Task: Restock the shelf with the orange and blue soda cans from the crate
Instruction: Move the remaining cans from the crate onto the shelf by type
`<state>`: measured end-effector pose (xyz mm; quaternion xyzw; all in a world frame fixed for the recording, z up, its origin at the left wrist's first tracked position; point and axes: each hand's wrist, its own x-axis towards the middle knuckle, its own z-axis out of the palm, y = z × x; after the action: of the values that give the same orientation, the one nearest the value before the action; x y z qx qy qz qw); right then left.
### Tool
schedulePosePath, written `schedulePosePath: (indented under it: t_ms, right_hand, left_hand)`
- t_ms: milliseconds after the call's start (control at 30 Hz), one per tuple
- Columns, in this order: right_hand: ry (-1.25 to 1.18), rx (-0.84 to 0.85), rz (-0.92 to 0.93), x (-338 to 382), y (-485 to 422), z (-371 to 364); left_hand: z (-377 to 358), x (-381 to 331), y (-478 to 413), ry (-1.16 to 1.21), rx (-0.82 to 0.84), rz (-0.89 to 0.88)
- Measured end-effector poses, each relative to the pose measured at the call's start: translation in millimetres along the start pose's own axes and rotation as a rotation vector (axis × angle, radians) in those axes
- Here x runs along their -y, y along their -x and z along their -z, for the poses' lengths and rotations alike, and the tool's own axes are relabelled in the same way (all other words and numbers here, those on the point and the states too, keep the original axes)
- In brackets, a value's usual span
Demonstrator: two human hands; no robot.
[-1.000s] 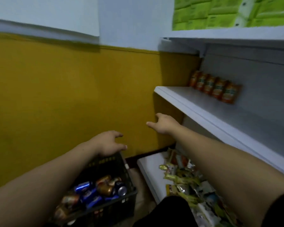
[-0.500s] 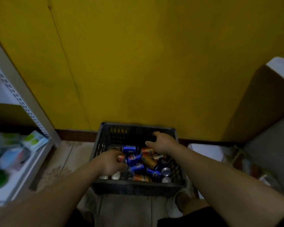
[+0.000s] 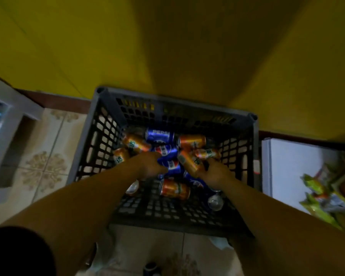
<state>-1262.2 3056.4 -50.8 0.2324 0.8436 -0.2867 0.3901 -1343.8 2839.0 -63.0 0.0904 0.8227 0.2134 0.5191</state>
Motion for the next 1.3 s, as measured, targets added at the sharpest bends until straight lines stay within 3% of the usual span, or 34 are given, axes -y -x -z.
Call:
schedulePosePath:
  t_ms: [133,267,467,600,767,1033,1133,1300]
  right_hand:
    - [0.036,-0.010,-0.026,-21,-57,-35]
    - [0.246,-0.128,-0.007,-31,-82,-54]
    - [-0.160,-0.202,0.063,-16,-58,-33]
    - [-0.388,-0.310,0.186,4,11,-1]
    - [-0.586,-0.429,0.335,24,115,40]
    - [-0.884,-0.829,0.432,45,276,87]
    - [-0.953,-0.911,0.520,37,344,113]
    - [-0.907,-1.068,0.634,1,451,137]
  left_hand:
    - [-19,-9,-56,0.036,0.070,0.030]
    - [-35,-10,-79,0.062,0.052,0.085]
    - [-28,-17,-52,0.057,0.027,-0.017]
    - [-15,-45,0,-0.054,-0.078,-0.228]
    - [-6,-86,89,0.068,-0.166,-0.407]
    - [-16,-173,240,0.175,-0.523,-0.690]
    - [-23,-206,295,0.233,-0.471,-0.777]
    - [-38,-262,371,0.279,-0.170,-0.974]
